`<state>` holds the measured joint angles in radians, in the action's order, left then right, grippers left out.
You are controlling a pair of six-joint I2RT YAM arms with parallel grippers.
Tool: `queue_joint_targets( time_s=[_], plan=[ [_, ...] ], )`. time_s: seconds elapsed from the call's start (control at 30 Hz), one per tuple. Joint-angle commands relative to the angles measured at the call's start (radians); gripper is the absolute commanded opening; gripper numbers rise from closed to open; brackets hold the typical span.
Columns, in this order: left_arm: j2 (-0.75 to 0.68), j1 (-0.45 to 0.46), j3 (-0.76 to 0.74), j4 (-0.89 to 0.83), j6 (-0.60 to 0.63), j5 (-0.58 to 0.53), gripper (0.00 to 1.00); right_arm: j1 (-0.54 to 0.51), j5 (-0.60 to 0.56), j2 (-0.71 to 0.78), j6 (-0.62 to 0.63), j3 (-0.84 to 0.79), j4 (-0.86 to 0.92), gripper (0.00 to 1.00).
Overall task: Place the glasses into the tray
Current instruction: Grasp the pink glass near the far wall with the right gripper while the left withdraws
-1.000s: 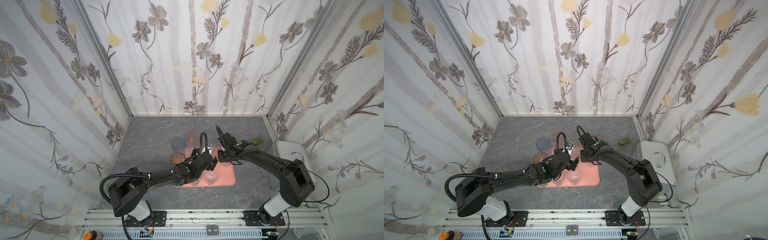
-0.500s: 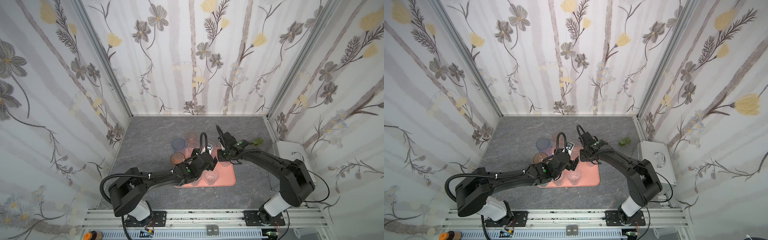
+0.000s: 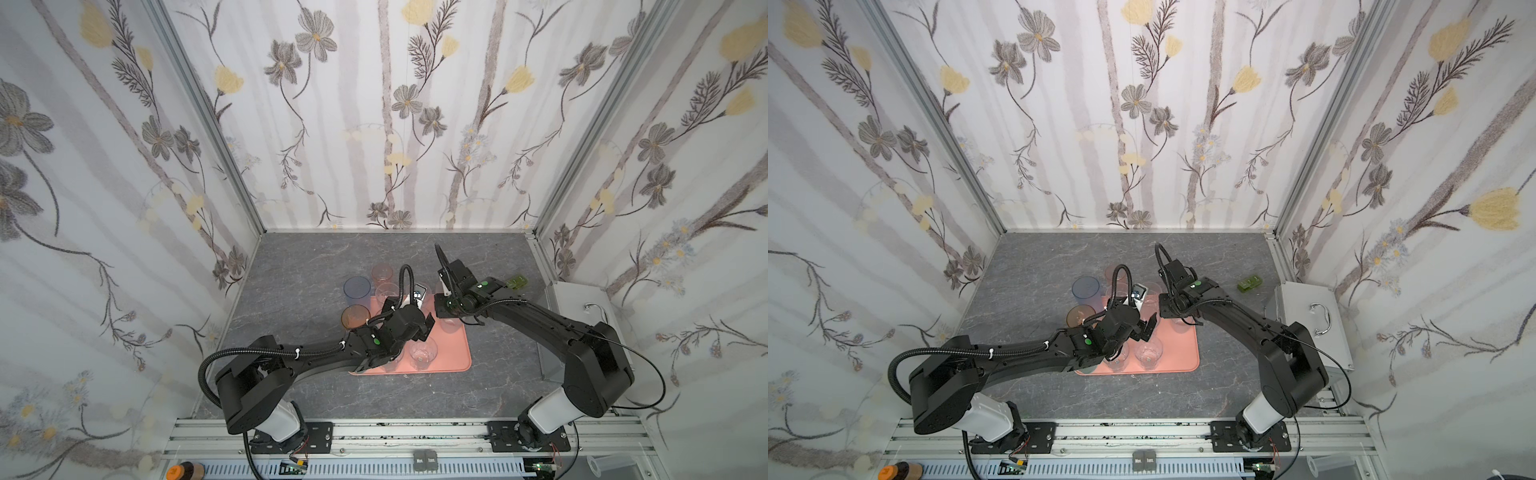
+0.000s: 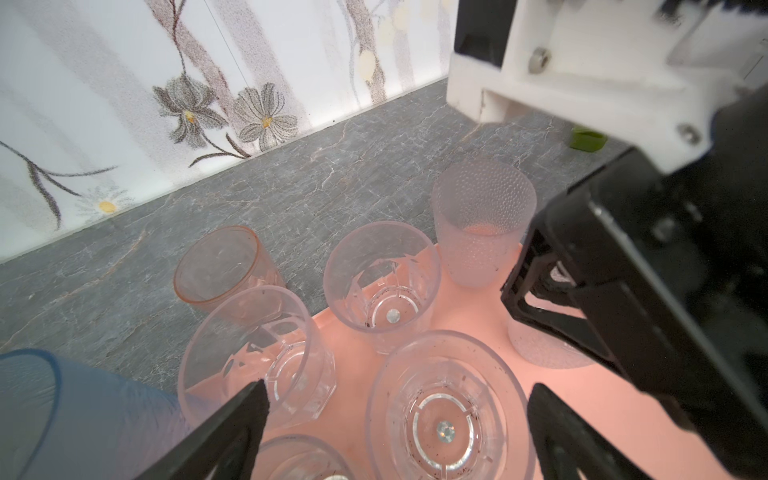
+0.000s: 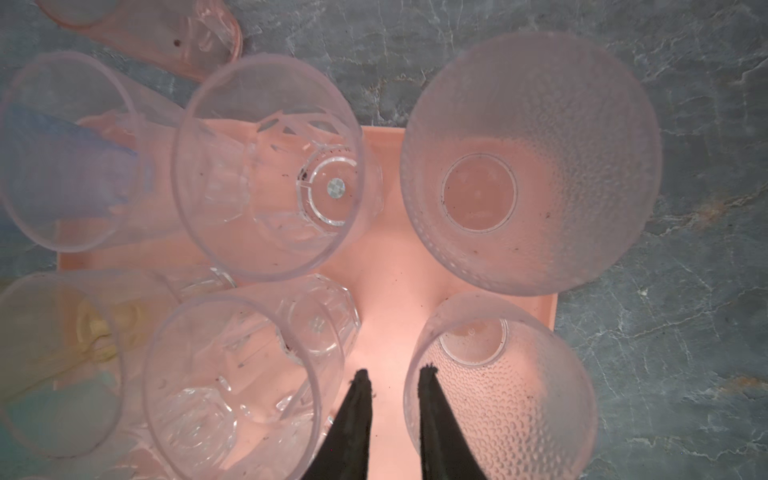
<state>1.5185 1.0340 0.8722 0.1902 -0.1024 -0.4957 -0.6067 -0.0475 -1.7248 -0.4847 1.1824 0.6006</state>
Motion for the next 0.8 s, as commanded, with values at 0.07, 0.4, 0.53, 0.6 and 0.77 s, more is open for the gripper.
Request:
queue_joint_targets(
  time_s=[0.07, 0.4, 0.53, 0.6, 0.77],
  plan=[
    [-0.088, -0.035, -0.018, 0.025, 0.07, -0.062, 1.0, -0.001, 0.005, 0.021, 0.012, 0.089, 0.021, 0.27],
    [-0.347, -0.247, -0.086, -0.027, 0.028, -0.008, 1.0, -0.022, 0.113, -0.121, -0.015, 0.342, -0.054, 0.37],
    [-0.385, -0.371, -0.088, -0.164, -0.045, 0.043, 1.0, -0.023, 0.156, -0.266, -0.028, 0.492, -0.052, 0.39],
    [-0.406, -0.429, -0.104, -0.205, -0.063, 0.063, 1.0, -0.029, 0.17, -0.325, -0.037, 0.561, -0.064, 0.39],
    [-0.458, -0.571, -0.154, -0.25, -0.121, 0.17, 1.0, -0.033, 0.175, -0.486, -0.062, 0.708, -0.084, 0.41]
  ],
)
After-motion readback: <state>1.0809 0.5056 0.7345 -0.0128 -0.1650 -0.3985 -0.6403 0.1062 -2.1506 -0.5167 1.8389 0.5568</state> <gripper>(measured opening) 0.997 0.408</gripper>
